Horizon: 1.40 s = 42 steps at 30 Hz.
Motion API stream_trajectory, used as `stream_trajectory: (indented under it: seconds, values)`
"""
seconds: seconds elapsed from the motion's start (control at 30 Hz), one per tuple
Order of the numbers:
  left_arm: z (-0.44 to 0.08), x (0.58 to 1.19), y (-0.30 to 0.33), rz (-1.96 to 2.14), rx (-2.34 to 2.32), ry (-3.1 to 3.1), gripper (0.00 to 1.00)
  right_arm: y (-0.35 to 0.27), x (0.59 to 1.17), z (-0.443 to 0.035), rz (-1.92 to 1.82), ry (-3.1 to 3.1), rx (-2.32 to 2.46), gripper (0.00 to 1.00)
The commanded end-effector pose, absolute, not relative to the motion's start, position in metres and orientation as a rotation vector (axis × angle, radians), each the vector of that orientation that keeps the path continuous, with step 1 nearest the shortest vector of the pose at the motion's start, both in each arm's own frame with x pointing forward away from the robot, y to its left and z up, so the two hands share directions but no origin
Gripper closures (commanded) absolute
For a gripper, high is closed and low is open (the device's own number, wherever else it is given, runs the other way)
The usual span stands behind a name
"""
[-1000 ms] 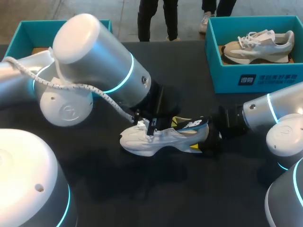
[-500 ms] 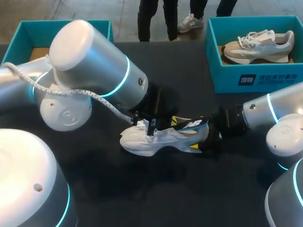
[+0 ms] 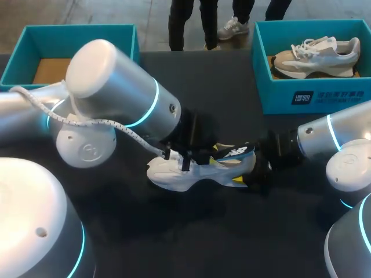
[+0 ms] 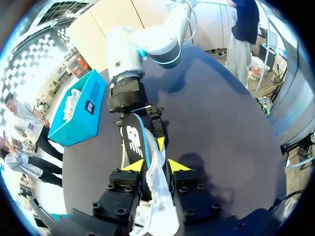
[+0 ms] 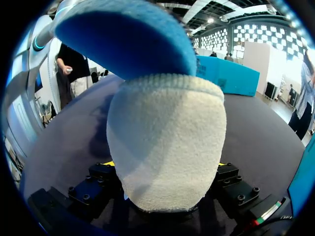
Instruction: Take the shoe out of the shoebox, open the shoe tongue, remove and reinsert the insole, then place the shoe into the shoebox
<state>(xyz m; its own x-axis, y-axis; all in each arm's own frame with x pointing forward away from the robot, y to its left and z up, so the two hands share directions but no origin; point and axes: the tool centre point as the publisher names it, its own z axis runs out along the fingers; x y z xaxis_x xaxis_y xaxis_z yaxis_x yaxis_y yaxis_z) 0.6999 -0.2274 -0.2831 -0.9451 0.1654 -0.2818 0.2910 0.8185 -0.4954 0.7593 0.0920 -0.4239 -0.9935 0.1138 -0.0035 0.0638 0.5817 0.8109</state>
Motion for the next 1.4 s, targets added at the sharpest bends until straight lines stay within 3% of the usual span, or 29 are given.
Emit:
stream_trajectory:
  seconds: [0.03,0.13,0.37,1.4]
  values:
    - [-0.300,0.702,-0.241,-0.813,0.357,2.764,0.77,0.095,0.760,-0.425,1.394,2.748,0.157,1.00]
    - [-0.306,0.701,-0.246,-0.811,0.367,2.760,0.80,0.095,0.760,-0.425,1.394,2.748,0.157,1.00]
    - [-0.319,0.699,-0.258,-0.801,0.392,2.771,0.72,0.095,0.760,-0.425,1.394,2.748,0.157,1.00]
    - [-0.331,0.727,-0.268,-0.810,0.255,2.696,0.71,0.095,0.760,-0.425,1.394,2.748,0.157,1.00]
